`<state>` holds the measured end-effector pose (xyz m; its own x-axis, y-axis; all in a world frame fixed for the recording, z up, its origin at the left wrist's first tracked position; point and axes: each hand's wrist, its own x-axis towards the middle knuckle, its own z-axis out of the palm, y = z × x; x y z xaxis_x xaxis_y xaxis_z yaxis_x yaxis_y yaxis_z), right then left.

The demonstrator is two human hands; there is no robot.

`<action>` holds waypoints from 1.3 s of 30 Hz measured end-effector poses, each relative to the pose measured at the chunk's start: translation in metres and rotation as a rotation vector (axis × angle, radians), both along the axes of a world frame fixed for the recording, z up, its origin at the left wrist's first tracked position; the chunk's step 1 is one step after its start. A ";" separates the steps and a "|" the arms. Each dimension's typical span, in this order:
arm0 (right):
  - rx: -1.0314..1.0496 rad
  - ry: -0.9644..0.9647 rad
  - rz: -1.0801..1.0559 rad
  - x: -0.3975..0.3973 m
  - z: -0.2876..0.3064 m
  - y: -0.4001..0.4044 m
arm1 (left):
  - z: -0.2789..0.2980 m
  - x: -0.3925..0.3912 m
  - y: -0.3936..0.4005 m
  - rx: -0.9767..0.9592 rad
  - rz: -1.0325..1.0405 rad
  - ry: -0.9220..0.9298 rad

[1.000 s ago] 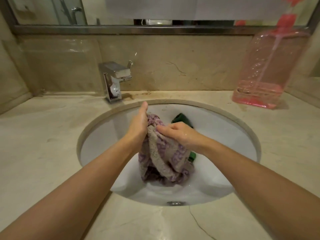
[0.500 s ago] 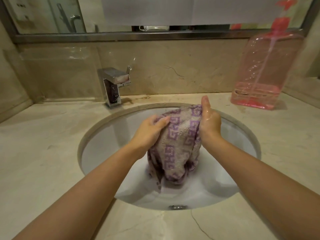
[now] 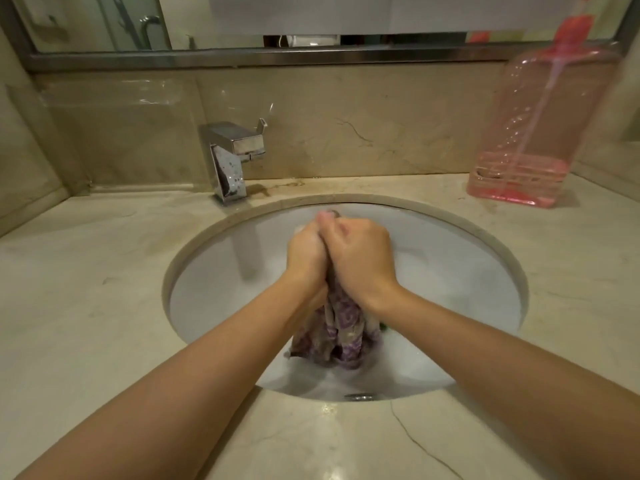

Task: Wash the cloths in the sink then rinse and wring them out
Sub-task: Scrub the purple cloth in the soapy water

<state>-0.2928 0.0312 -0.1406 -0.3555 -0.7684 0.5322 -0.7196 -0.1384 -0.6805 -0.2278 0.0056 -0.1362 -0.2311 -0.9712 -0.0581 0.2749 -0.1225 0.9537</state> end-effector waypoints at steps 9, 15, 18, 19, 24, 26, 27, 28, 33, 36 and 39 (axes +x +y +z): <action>-0.004 0.000 0.007 0.003 0.008 0.002 | 0.005 0.001 0.009 0.023 -0.007 -0.034; -0.039 0.063 0.052 0.004 0.006 0.004 | 0.008 0.001 0.013 0.070 -0.019 -0.037; 0.061 -0.067 -0.022 -0.006 0.009 -0.001 | 0.010 0.002 0.017 0.145 -0.025 0.010; 0.075 -0.049 -0.055 -0.007 0.009 -0.001 | 0.010 0.002 0.015 0.142 -0.028 0.023; 0.030 0.018 -0.007 0.000 0.007 0.003 | 0.011 0.005 0.019 0.180 -0.043 0.028; 0.130 -0.044 -0.115 -0.009 0.008 -0.004 | 0.013 0.006 0.020 0.216 -0.108 0.054; 0.081 -0.011 -0.121 -0.007 0.009 -0.001 | 0.011 0.006 0.018 0.200 -0.121 0.051; -0.037 0.071 -0.081 -0.001 0.006 0.003 | 0.009 0.005 0.014 0.175 -0.111 0.044; 0.072 0.201 -0.063 -0.004 0.010 -0.005 | 0.008 0.006 0.008 0.136 -0.076 0.036; 0.200 -0.040 -0.165 -0.036 0.006 -0.015 | 0.010 0.010 0.005 0.149 -0.212 -0.069; 0.199 -0.410 -0.141 -0.058 -0.001 -0.016 | 0.014 0.018 -0.002 0.152 -0.219 -0.117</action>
<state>-0.3508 0.0152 -0.1421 -0.6139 -0.7700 0.1740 -0.3887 0.1030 -0.9156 -0.2093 0.0041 -0.1222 -0.4174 -0.8771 -0.2376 0.1157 -0.3107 0.9435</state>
